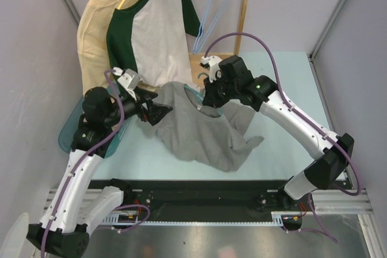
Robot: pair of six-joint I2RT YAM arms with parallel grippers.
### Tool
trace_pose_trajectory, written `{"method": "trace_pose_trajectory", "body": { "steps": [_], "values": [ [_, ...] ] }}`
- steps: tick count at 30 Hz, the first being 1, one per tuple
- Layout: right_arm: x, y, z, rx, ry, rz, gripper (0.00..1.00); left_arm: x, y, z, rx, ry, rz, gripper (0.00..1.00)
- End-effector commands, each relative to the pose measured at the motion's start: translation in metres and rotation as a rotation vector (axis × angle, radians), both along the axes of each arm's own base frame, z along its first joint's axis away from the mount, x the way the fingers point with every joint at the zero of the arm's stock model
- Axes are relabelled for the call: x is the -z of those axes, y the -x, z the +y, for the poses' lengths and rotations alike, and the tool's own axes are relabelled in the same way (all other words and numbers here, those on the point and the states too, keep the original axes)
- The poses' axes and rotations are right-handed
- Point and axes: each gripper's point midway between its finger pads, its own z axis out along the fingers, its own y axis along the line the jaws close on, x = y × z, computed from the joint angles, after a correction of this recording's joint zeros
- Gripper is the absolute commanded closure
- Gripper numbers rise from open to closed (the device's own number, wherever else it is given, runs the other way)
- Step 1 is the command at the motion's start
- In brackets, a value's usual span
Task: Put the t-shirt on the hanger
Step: Place the T-shirt on the hanger, then place the hanger at the clothesline.
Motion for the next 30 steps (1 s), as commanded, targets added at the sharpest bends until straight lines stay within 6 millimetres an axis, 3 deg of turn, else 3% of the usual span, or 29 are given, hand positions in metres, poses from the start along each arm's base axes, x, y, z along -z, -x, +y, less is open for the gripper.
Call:
{"method": "trace_pose_trajectory", "body": {
  "steps": [1,3,4,6,7,8,10,13,21,26,30],
  "values": [
    [-0.039,-0.026,0.008,0.408,-0.187,0.050,1.00,0.015,0.014,-0.014,0.005,0.218,0.259,0.07],
    [-0.034,-0.029,0.022,0.441,-0.187,0.065,1.00,0.019,0.016,-0.020,0.011,0.241,0.266,0.08],
    [-0.041,-0.037,0.024,0.482,-0.196,0.035,1.00,0.020,0.017,-0.023,0.011,0.249,0.271,0.08],
    [-0.026,-0.045,0.034,0.537,-0.148,0.018,1.00,0.028,0.019,-0.033,-0.001,0.241,0.292,0.09],
    [-0.031,-0.052,0.034,0.575,-0.149,-0.011,1.00,0.032,0.025,-0.041,0.020,0.237,0.308,0.08],
    [-0.018,-0.053,0.040,0.598,-0.127,0.007,1.00,0.040,0.024,-0.044,0.010,0.236,0.330,0.09],
    [-0.018,-0.058,0.045,0.624,-0.127,-0.001,1.00,0.047,0.031,-0.055,0.029,0.239,0.374,0.09],
    [-0.012,-0.057,0.057,0.644,-0.120,-0.020,1.00,0.053,0.033,-0.063,0.022,0.233,0.387,0.12],
    [-0.029,-0.044,0.081,0.643,-0.170,-0.046,1.00,0.066,0.018,-0.069,-0.076,0.199,0.391,0.16],
    [-0.042,-0.033,0.079,0.654,-0.187,-0.075,1.00,0.071,0.011,-0.069,-0.122,0.166,0.435,0.27],
    [-0.045,-0.030,0.081,0.667,-0.185,-0.105,1.00,0.076,0.017,-0.076,-0.093,0.172,0.467,0.37]
  ]
}}
